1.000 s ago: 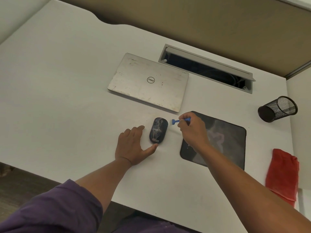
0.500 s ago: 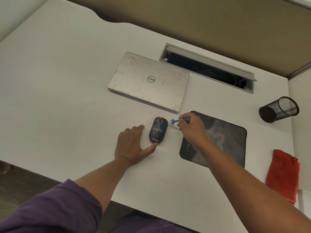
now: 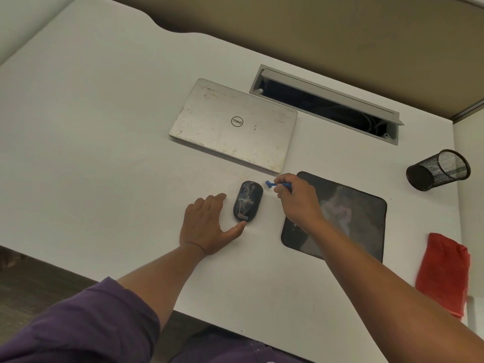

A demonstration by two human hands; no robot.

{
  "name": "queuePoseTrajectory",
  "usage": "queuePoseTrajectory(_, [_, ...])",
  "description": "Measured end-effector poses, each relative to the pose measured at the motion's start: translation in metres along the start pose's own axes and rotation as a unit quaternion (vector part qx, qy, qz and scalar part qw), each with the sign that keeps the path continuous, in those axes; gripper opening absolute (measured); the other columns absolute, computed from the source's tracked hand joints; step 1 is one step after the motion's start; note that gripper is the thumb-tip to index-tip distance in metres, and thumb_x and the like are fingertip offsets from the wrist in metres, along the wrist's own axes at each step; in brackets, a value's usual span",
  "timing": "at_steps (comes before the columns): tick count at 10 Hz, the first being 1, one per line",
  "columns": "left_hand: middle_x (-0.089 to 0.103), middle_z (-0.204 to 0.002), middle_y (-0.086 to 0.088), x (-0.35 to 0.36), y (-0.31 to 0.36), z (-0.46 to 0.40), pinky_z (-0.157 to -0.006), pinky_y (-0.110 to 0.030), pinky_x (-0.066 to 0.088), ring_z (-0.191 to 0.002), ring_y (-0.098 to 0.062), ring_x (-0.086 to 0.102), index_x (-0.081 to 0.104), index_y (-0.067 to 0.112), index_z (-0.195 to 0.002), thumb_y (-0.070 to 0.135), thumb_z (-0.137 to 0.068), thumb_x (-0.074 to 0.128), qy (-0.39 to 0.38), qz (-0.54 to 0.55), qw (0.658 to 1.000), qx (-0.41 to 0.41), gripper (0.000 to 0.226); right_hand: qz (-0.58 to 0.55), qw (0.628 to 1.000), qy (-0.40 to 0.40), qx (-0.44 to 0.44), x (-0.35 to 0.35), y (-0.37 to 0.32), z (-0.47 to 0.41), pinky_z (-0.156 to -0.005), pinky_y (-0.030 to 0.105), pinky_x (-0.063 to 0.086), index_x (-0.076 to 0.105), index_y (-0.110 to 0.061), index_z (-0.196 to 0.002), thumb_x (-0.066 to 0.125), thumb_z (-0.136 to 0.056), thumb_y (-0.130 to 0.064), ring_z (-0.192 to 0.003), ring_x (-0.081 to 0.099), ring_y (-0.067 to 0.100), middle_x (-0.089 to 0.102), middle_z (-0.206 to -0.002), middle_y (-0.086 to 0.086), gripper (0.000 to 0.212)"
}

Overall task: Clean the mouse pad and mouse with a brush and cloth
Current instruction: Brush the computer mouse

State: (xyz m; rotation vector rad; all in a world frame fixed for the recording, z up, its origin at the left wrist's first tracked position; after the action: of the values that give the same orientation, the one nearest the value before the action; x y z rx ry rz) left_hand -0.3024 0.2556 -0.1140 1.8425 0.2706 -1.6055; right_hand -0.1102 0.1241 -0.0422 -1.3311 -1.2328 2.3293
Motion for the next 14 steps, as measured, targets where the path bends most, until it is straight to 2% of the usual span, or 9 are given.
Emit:
queuePoseTrajectory(2, [0.061, -0.113, 0.001, 0.0, 0.001, -0.001, -0.084, -0.041, 0.044, -0.095, -0.025, 0.055, 0.053, 0.018, -0.134, 0.08, -0.076, 0.05, -0.003, 0.002, 1.0, 0.0, 0.085, 0.105, 0.991, -0.038, -0.075, 0.004, -0.006, 0.001, -0.064, 0.029, 0.048, 0.069, -0.025, -0.109, 0.054, -0.099, -0.021, -0.068, 0.057, 0.011, 0.068, -0.087, -0.005, 0.019])
queuePoseTrajectory(4, [0.061, -0.114, 0.002, -0.002, 0.002, -0.001, -0.085, -0.041, 0.044, -0.097, -0.025, 0.055, 0.053, 0.018, -0.135, 0.08, -0.076, 0.05, -0.008, 0.003, 1.0, -0.002, 0.085, 0.148, 0.982, -0.042, -0.108, 0.004, -0.011, 0.002, -0.06, 0.025, 0.042, 0.069, -0.025, -0.11, 0.052, -0.099, -0.02, -0.067, 0.056, 0.005, 0.063, -0.079, -0.013, 0.02])
queuePoseTrajectory(5, [0.061, -0.114, 0.002, -0.002, 0.002, -0.001, -0.086, -0.041, 0.044, -0.097, -0.025, 0.055, 0.053, 0.019, -0.135, 0.081, -0.076, 0.049, -0.008, 0.002, 1.0, -0.003, 0.085, 0.167, 0.98, -0.035, -0.107, 0.003, -0.01, 0.003, -0.068, 0.031, 0.047, 0.068, -0.022, -0.11, 0.052, -0.1, -0.02, -0.079, 0.061, 0.018, 0.07, -0.091, -0.002, 0.02])
queuePoseTrajectory(7, [0.062, -0.116, 0.001, -0.001, 0.001, -0.001, -0.085, -0.041, 0.044, -0.097, -0.025, 0.055, 0.053, 0.018, -0.135, 0.08, -0.076, 0.049, -0.008, 0.003, 1.0, 0.001, 0.085, 0.132, 0.982, -0.06, -0.122, 0.001, -0.002, 0.017, -0.069, 0.029, 0.047, 0.068, -0.026, -0.113, 0.052, -0.1, -0.02, -0.077, 0.059, 0.012, 0.067, -0.089, -0.009, 0.021])
queuePoseTrajectory(9, [0.063, -0.114, -0.001, -0.001, 0.001, -0.001, -0.082, -0.041, 0.044, -0.094, -0.026, 0.056, 0.054, 0.016, -0.134, 0.079, -0.077, 0.049, -0.002, 0.005, 1.0, 0.007, 0.085, 0.092, 0.978, -0.057, -0.176, 0.003, -0.001, 0.036, -0.085, 0.013, 0.042, 0.069, -0.021, -0.116, 0.053, -0.1, -0.017, -0.1, 0.061, 0.007, 0.07, -0.109, -0.009, 0.024])
queuePoseTrajectory(10, [0.062, -0.116, 0.0, 0.0, 0.0, -0.001, -0.083, -0.041, 0.044, -0.096, -0.026, 0.056, 0.053, 0.016, -0.135, 0.079, -0.078, 0.049, -0.006, 0.002, 1.0, 0.006, 0.085, 0.137, 0.977, -0.05, -0.157, 0.005, 0.004, 0.043, -0.087, 0.025, 0.045, 0.07, -0.016, -0.116, 0.05, -0.098, -0.014, -0.103, 0.063, 0.016, 0.071, -0.113, 0.0, 0.027])
queuePoseTrajectory(11, [0.062, -0.116, 0.0, 0.0, 0.0, -0.001, -0.083, -0.041, 0.044, -0.096, -0.026, 0.056, 0.053, 0.017, -0.135, 0.079, -0.078, 0.049, -0.01, -0.002, 1.0, 0.003, 0.084, 0.119, 0.98, -0.009, -0.161, 0.001, 0.004, 0.049, -0.082, 0.028, 0.048, 0.071, -0.015, -0.111, 0.051, -0.094, -0.013, -0.088, 0.064, 0.012, 0.071, -0.104, -0.003, 0.026])
queuePoseTrajectory(12, [0.062, -0.114, -0.001, -0.001, 0.001, -0.001, -0.082, -0.041, 0.044, -0.095, -0.026, 0.056, 0.054, 0.016, -0.134, 0.076, -0.079, 0.049, -0.015, -0.001, 1.0, 0.005, 0.082, 0.091, 0.98, -0.024, -0.173, 0.003, 0.005, 0.057, -0.077, 0.017, 0.043, 0.072, -0.018, -0.111, 0.054, -0.095, -0.013, -0.079, 0.055, -0.005, 0.067, -0.098, -0.011, 0.024])
queuePoseTrajectory(14, [0.062, -0.115, -0.004, -0.002, 0.0, 0.0, -0.085, -0.042, 0.042, -0.098, -0.03, 0.054, 0.053, 0.015, -0.137, 0.062, -0.09, 0.037, -0.018, 0.013, 1.0, 0.015, 0.068, 0.05, 0.99, 0.011, -0.135, 0.003, 0.017, 0.067, -0.07, 0.012, 0.043, 0.075, -0.019, -0.1, 0.057, -0.089, -0.009, -0.076, 0.058, -0.007, 0.065, -0.088, -0.019, 0.023])
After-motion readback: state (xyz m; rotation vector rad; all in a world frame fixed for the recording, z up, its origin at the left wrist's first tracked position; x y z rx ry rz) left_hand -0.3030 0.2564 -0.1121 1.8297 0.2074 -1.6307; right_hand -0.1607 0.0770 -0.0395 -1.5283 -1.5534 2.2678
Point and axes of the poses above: each hand's wrist, its own z-axis away from the middle knuckle, its own x-axis out of the palm, y = z × x, the point moved 3 cm from there along -z, towards the middle knuckle
